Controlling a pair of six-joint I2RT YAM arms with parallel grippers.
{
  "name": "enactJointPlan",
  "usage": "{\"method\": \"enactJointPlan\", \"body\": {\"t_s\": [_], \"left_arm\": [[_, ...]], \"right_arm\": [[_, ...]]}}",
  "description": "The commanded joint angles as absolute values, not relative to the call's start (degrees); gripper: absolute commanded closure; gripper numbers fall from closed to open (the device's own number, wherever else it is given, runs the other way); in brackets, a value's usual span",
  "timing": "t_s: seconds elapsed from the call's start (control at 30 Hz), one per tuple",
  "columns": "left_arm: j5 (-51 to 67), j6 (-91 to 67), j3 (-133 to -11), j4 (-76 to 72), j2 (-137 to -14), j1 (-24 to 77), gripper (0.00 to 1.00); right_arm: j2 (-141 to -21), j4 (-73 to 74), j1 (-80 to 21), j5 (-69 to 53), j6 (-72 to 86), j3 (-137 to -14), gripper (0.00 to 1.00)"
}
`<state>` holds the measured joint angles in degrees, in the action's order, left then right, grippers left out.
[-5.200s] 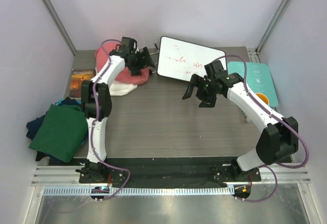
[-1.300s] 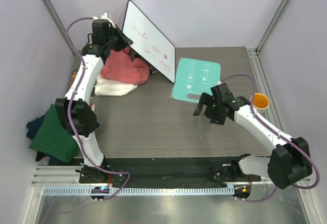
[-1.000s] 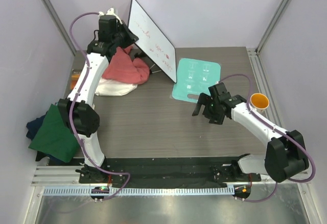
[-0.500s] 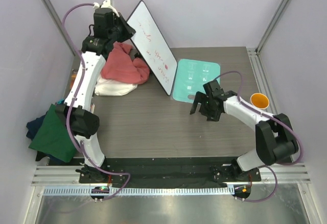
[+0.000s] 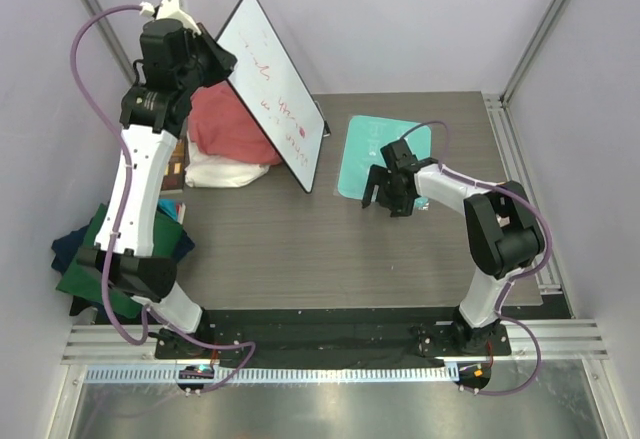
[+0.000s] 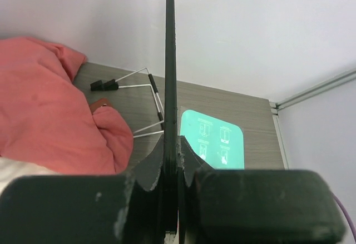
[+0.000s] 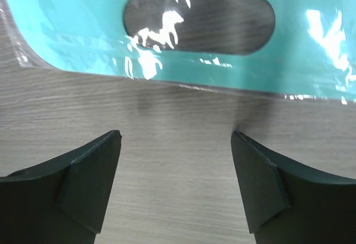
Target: Fold and stack the t-shirts
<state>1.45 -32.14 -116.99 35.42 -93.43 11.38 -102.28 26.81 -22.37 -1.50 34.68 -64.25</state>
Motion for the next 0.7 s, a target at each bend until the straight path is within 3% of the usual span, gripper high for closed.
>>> {"method": "enactJointPlan", "body": {"t_s": [0.0,0.07,0.2,0.23,0.3,0.67], "left_arm": [[1.1,-32.9,-116.6,24.7,-86.3,11.2,1.00],[0.9,-32.4,-116.3,25.3,-85.2,11.2,1.00],[-1.0,-32.3,-115.8,26.2,-83.8,11.3,1.00],[-1.1,-32.3,-115.6,26.3,-83.7,11.3,1.00],[-1.1,-32.5,-115.1,26.3,-83.1,11.3,1.00],[-3.4,-30.7,-114.3,28.1,-80.3,11.3,1.00]], "right_arm": [[-104.9,24.7,-22.6,-0.4,33.6,-65.0,0.20],[-105.6,24.2,-22.5,-0.4,33.9,-64.3,0.30],[-106.9,23.2,-22.5,-0.4,33.6,-64.4,0.76],[-107.5,23.4,-22.5,-0.2,33.4,-64.8,0.83],[-108.4,23.8,-22.5,2.5,32.2,-66.4,0.88],[-118.7,26.8,-18.8,4.7,27.1,-78.0,0.94]]}}
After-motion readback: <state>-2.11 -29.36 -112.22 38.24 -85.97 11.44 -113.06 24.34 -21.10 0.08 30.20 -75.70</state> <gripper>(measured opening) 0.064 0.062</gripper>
